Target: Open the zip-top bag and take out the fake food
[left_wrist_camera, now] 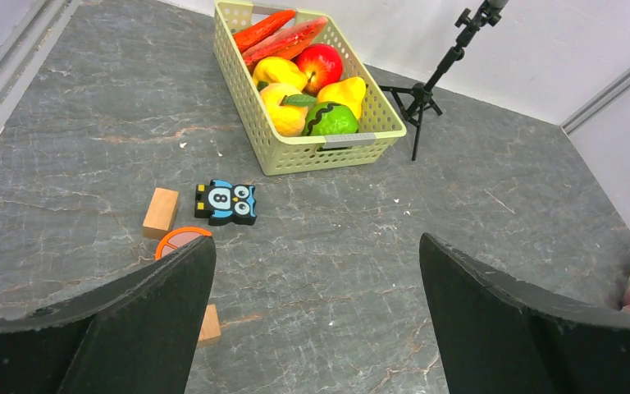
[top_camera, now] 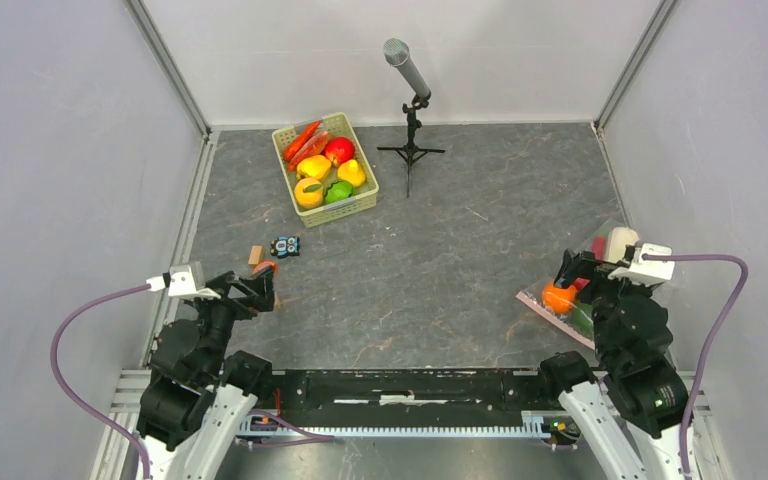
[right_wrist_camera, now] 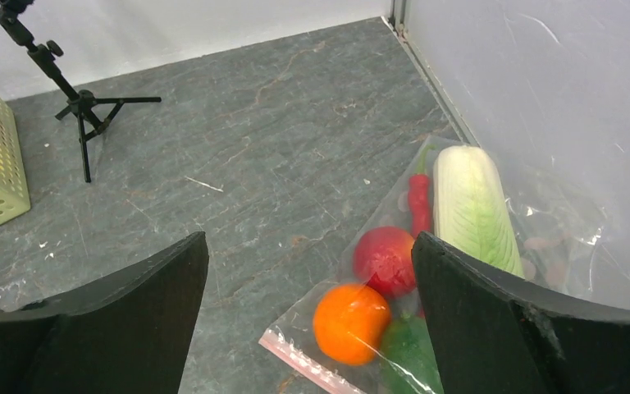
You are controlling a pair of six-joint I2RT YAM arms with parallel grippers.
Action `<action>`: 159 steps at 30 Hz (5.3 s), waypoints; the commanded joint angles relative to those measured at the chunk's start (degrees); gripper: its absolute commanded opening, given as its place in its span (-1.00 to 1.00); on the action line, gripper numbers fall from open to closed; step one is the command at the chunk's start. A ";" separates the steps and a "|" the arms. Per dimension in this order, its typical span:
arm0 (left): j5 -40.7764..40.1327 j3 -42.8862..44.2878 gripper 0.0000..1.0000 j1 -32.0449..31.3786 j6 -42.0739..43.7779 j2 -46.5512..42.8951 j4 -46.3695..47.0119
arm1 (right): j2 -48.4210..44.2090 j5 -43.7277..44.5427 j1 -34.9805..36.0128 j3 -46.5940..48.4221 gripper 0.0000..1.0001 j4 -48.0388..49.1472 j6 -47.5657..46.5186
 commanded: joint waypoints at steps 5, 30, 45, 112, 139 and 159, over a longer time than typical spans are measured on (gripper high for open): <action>-0.73 0.62 1.00 -0.10 -1.37 -3.64 0.46 | 4.31 0.72 0.00 1.93 0.96 -2.26 2.62; -0.87 0.49 1.00 -0.10 -1.40 -3.27 0.46 | 35.98 13.75 -0.31 -3.58 0.96 -7.67 18.38; -0.76 0.73 1.00 -0.09 -1.14 -3.82 0.29 | 51.66 14.99 -12.37 -5.71 0.96 9.92 18.44; 1.50 0.40 1.00 -0.09 -1.64 -1.26 0.85 | 31.15 -40.95 1.91 -17.72 0.96 19.16 11.90; 38.23 -19.72 0.99 -2.81 -37.30 29.51 42.55 | 31.31 -37.45 18.23 -33.44 0.58 52.94 37.27; 30.43 -24.39 0.95 -13.54 -43.49 37.27 53.86 | 41.57 -47.73 19.33 -41.21 -0.26 72.87 41.24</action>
